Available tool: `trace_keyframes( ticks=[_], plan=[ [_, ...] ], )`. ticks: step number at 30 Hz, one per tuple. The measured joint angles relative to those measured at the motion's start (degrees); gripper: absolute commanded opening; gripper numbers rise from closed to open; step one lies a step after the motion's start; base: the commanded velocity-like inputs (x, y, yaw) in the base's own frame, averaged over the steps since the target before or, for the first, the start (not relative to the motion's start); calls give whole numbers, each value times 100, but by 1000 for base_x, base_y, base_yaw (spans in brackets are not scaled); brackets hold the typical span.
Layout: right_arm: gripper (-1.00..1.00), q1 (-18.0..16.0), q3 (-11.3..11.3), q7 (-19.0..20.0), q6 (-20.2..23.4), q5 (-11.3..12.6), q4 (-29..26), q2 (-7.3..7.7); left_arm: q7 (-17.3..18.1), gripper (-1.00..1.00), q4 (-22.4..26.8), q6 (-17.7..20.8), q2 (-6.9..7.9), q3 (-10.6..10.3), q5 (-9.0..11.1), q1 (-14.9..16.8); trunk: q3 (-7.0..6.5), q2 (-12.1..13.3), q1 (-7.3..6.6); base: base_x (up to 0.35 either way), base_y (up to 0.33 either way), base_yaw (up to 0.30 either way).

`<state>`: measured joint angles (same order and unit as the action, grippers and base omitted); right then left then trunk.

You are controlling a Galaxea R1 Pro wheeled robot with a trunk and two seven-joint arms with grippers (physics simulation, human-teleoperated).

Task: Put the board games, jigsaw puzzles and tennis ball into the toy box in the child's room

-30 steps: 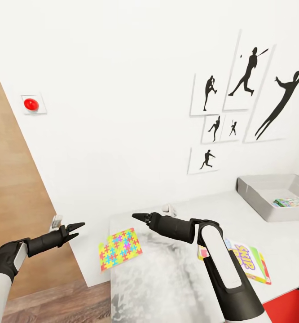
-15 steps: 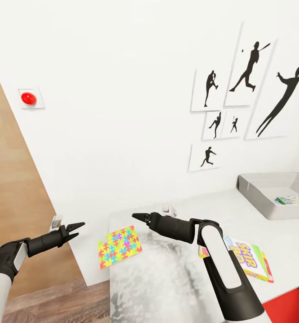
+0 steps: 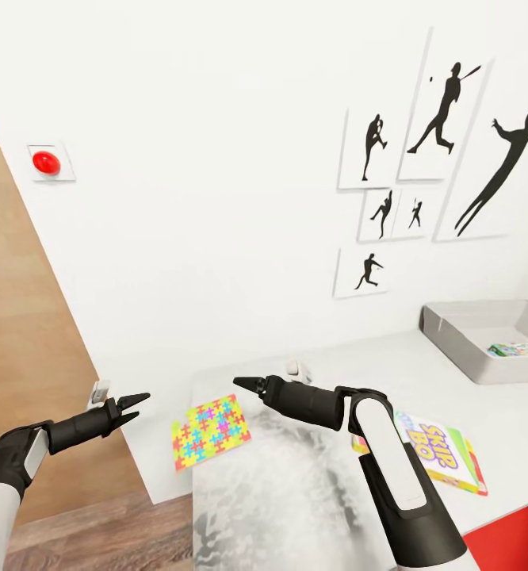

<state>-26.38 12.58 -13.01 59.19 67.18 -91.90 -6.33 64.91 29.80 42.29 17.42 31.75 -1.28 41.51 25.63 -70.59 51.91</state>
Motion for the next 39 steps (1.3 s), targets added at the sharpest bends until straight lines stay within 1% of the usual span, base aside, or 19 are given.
trace_keyframes(
  ticks=[5, 7, 11, 14, 22, 32, 39],
  plan=[
    [100, 0, 0, 0, 0, 0, 1, -5, 0, 100, 0, -1, 0, 2, 0, 0, 90, -201, 110, 0, 0, 0],
    [100, 64, -39, 45, 9, -59, 46, -58, -14, 100, -19, 33, -60, 12, 18, -14, 90, -201, 110, 0, 0, 0],
    [100, 79, -30, 49, 9, -59, 48, -59, -16, 100, -20, 33, -56, 14, 19, -16, 90, -201, 110, 0, 0, 0],
    [100, 77, -21, 49, 3, -55, 63, 12, 71, 100, -24, 32, -22, 19, 18, -17, 90, -201, 110, 0, 0, 0],
    [100, 76, -18, 51, 0, -51, 71, 44, 311, 100, -26, 27, -2, 22, 10, -16, 90, -201, 110, 0, 0, 1],
    [100, 76, -12, 53, 4, -51, 72, 46, 333, 100, -26, 23, 2, 22, 9, -18, 74, -201, 110, -16, 0, 161],
    [100, 76, -15, 60, 2, -51, 68, 46, 333, 100, -26, 21, 1, 22, 9, -17, 72, -201, 110, -1, 0, 19]
  ],
)
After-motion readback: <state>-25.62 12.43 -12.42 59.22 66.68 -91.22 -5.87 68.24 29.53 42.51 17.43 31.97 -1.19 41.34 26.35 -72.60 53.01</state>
